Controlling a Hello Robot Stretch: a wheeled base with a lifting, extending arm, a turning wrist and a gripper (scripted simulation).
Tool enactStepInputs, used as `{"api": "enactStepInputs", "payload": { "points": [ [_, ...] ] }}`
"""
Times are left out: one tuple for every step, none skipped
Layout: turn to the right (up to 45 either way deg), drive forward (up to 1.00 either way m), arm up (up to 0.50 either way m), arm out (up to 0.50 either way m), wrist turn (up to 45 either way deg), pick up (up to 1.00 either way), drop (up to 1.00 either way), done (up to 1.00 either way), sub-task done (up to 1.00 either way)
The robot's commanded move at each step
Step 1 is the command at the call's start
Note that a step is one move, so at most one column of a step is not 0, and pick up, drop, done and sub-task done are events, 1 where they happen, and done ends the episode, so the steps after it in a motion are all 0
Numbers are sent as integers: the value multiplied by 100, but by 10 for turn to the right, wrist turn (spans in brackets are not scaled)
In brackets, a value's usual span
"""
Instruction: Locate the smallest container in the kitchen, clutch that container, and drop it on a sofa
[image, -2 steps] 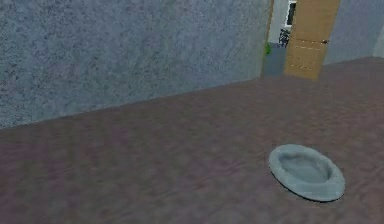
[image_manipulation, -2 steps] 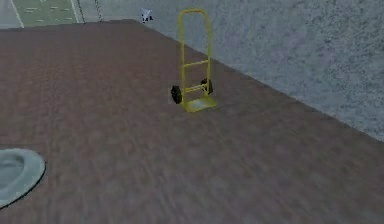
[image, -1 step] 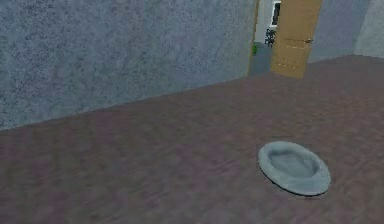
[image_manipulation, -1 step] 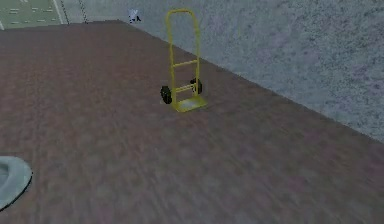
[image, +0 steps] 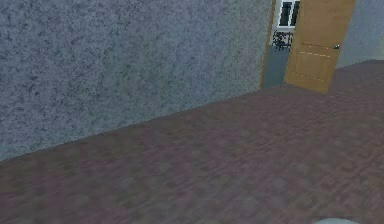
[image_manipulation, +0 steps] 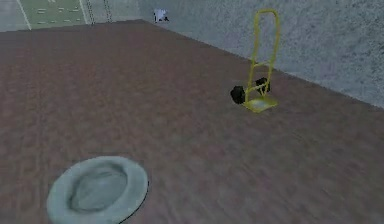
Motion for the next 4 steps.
{"api": "enactStepInputs", "payload": {
  "points": [
    [30, 0, 0, 0, 0, 0, 0, 0, 0],
    [0, 55, 0, 0, 0, 0, 0, 0, 0],
    [60, 0, 0, 0, 0, 0, 0, 0, 0],
    [0, 70, 0, 0, 0, 0, 0, 0, 0]
  ]
}}
